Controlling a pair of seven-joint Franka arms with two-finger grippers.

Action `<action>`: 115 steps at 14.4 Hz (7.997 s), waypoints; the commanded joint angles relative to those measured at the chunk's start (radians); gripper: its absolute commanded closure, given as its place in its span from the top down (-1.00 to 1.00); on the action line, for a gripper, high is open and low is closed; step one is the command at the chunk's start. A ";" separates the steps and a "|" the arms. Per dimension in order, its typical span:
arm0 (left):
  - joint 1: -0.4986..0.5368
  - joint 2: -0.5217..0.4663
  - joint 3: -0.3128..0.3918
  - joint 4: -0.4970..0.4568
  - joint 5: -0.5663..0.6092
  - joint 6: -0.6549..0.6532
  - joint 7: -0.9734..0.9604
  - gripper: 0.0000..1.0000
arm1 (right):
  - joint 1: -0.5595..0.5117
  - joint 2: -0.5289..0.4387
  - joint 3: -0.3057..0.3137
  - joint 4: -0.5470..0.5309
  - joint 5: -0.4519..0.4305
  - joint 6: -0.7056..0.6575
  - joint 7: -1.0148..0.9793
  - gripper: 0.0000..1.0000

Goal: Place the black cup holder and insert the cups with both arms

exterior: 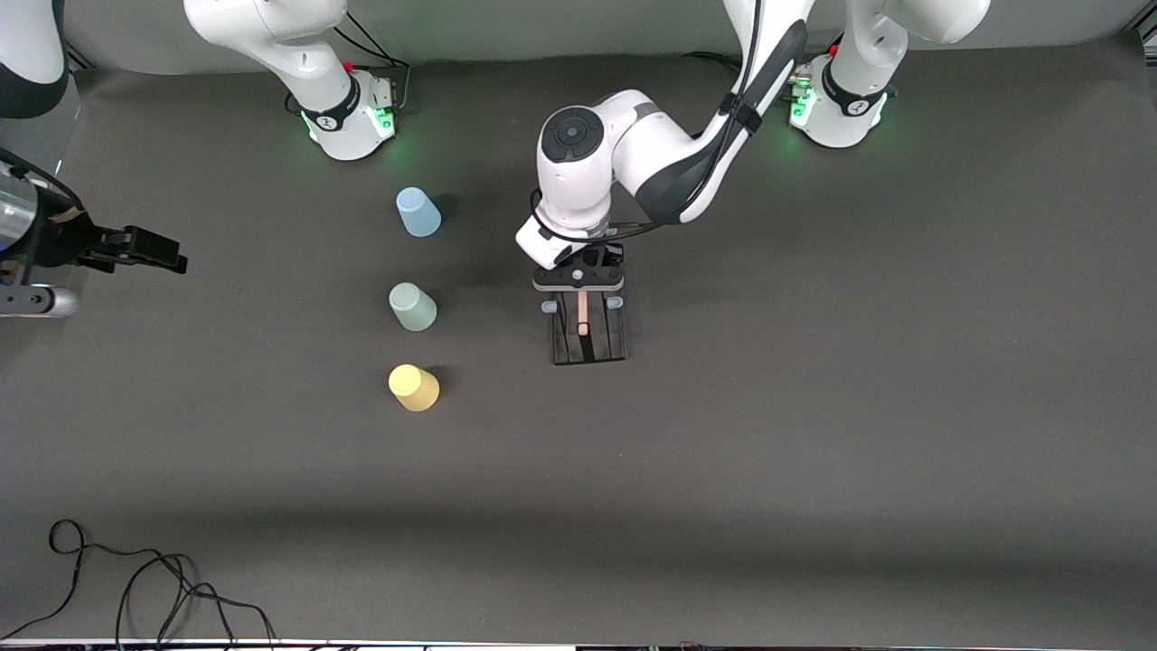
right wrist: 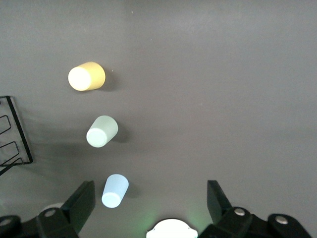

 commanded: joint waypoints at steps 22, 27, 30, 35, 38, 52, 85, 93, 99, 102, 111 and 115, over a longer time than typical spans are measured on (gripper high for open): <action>0.693 -0.387 0.025 0.032 -0.040 -0.428 0.892 1.00 | 0.332 0.063 0.009 -0.853 0.041 1.105 0.429 1.00; 0.759 -0.426 0.034 0.004 -0.036 -0.393 0.935 1.00 | 0.375 0.158 0.009 -0.853 0.041 1.159 0.478 1.00; 0.785 -0.425 0.040 0.001 -0.034 -0.373 0.949 1.00 | 0.375 0.177 0.011 -0.853 0.041 1.150 0.474 1.00; 0.828 -0.448 0.042 -0.017 -0.034 -0.402 1.015 1.00 | 0.415 0.151 0.011 -0.850 0.041 1.133 0.489 -1.00; 0.857 -0.453 0.042 -0.016 -0.034 -0.397 1.020 1.00 | 0.414 0.070 0.005 -0.828 0.050 1.025 0.491 -1.00; 0.865 -0.455 0.041 -0.013 -0.040 -0.396 1.072 1.00 | 0.719 0.100 0.011 -0.394 0.193 0.638 0.978 -1.00; 0.851 -0.439 0.033 -0.009 -0.040 -0.391 1.072 1.00 | 0.603 0.397 -0.290 -0.215 0.200 0.711 0.253 1.00; 0.853 -0.435 0.033 -0.009 -0.039 -0.404 1.072 1.00 | 0.572 0.561 -0.282 -0.221 0.208 0.920 0.221 0.99; 0.853 -0.433 0.033 -0.008 -0.036 -0.397 1.072 1.00 | 0.583 0.598 -0.279 -0.245 0.355 0.917 0.109 0.99; 0.853 -0.435 0.033 -0.009 -0.036 -0.407 1.072 1.00 | 0.580 0.598 -0.279 -0.273 0.355 0.917 0.080 1.00; 0.854 -0.436 0.033 -0.008 -0.036 -0.408 1.074 1.00 | 0.576 0.534 -0.284 -0.284 0.359 0.793 0.081 -1.00; 0.854 -0.436 0.034 -0.003 -0.036 -0.410 1.072 1.00 | 0.576 0.407 -0.294 -0.276 0.357 0.681 0.101 -1.00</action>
